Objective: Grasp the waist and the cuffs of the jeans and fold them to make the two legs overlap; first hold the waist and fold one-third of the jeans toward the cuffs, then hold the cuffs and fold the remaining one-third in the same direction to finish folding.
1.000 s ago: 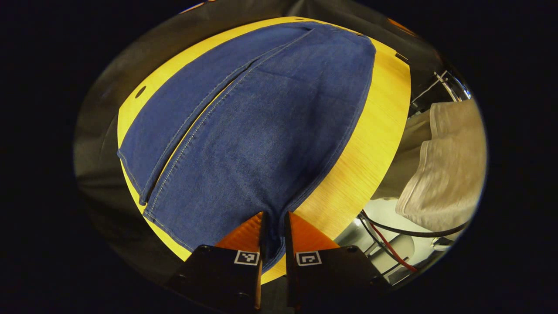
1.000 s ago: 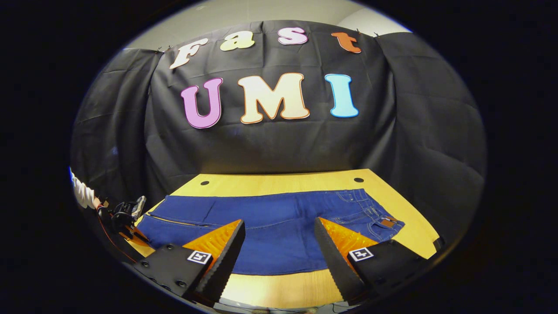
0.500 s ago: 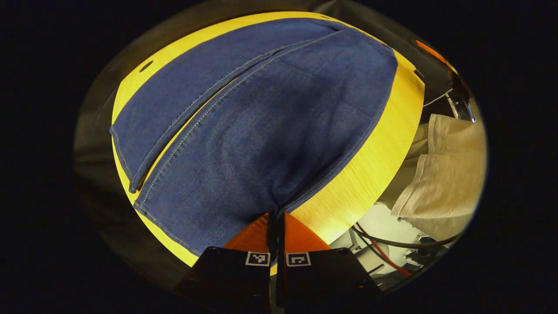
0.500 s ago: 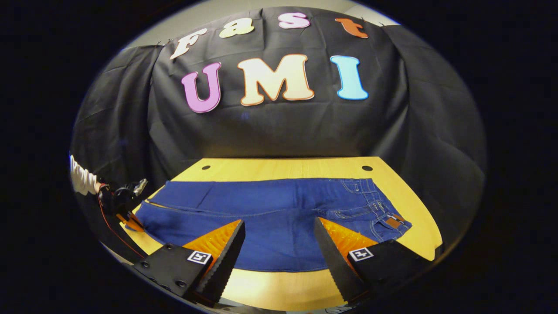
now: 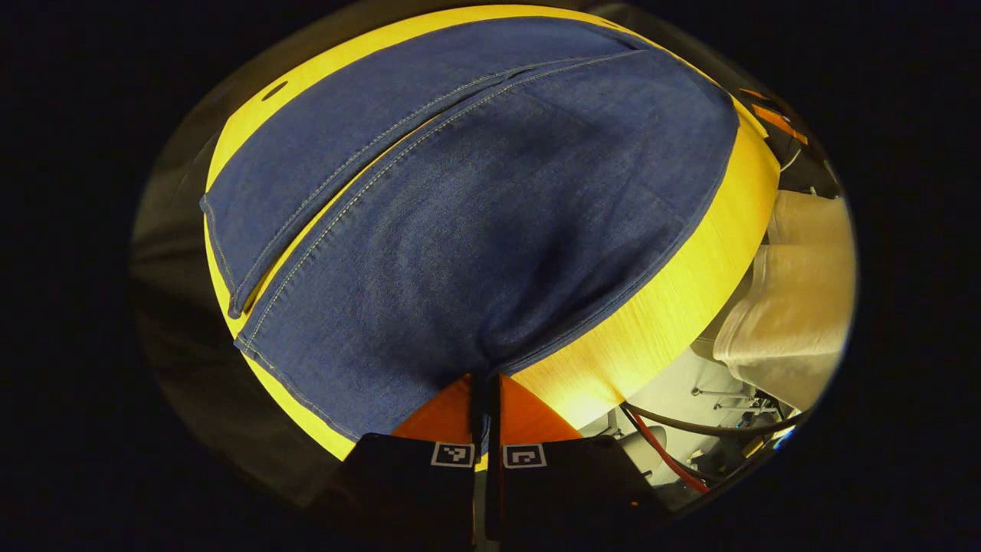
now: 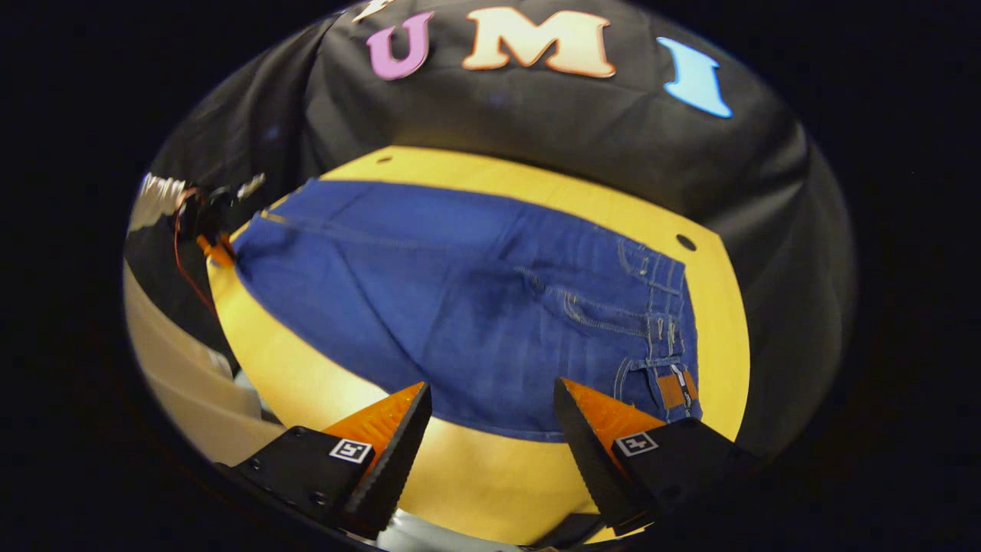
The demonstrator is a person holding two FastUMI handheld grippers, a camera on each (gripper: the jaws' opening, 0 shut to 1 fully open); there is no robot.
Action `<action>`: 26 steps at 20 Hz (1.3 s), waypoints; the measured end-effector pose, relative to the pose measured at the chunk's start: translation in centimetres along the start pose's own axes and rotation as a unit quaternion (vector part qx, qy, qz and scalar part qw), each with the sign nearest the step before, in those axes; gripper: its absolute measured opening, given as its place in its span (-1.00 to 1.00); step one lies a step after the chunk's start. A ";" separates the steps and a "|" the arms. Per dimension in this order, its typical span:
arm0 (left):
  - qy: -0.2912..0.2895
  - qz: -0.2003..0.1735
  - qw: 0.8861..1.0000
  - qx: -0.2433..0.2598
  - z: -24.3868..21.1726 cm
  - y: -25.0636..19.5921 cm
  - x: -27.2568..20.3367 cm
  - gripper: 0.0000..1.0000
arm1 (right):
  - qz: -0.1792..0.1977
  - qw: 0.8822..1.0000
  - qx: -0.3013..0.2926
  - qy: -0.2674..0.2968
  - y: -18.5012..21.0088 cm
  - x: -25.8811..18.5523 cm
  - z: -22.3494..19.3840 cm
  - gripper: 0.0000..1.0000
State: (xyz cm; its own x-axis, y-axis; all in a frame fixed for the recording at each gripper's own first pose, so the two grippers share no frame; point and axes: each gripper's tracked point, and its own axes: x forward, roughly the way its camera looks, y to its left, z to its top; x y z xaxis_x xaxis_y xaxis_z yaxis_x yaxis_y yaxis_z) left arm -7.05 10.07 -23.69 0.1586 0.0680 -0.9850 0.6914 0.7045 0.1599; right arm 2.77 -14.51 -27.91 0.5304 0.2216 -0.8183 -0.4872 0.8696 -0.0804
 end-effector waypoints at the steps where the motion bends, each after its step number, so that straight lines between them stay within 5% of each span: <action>1: 0.000 0.003 1.000 -0.006 0.1 -0.1 0.0 -1.00 | 0.015 0.999 -0.019 0.024 -0.2 0.5 -1.0 0.97; 7: 0.012 0.005 0.998 -0.053 0.1 -0.5 -0.1 -1.00 | 0.079 0.983 -0.120 0.112 -0.2 2.7 -4.3 0.97; 11: 0.029 0.014 0.998 -0.051 0.0 -0.3 0.0 -1.00 | 0.102 0.977 -0.135 0.129 0.1 3.7 -4.7 0.97; 18: 0.051 0.023 0.997 -0.045 0.1 -0.4 -0.1 -1.00 | 0.097 0.976 -0.145 0.127 -0.3 3.8 -4.7 0.78; 22: 0.045 0.032 0.997 -0.055 0.2 -0.5 -0.1 -1.00 | 0.106 0.979 -0.150 0.093 -1.1 4.0 -4.0 0.23; 25: 0.041 0.038 0.997 -0.058 0.1 -0.4 0.0 -1.00 | 0.107 0.982 -0.131 0.079 -2.5 4.4 -3.7 -0.48; 26: 0.042 0.039 0.997 -0.058 0.0 -0.5 0.1 -1.00 | 0.105 0.984 -0.118 0.080 -2.7 4.4 -3.9 -0.46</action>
State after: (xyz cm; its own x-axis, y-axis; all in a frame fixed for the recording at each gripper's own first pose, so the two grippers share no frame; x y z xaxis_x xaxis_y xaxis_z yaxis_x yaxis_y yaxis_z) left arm -7.39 9.74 -23.84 0.1459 0.1800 -0.9728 0.5918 0.7721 0.2316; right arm 3.70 -17.59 -33.50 0.2937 0.2964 -0.9088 -0.7317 0.6815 -0.0142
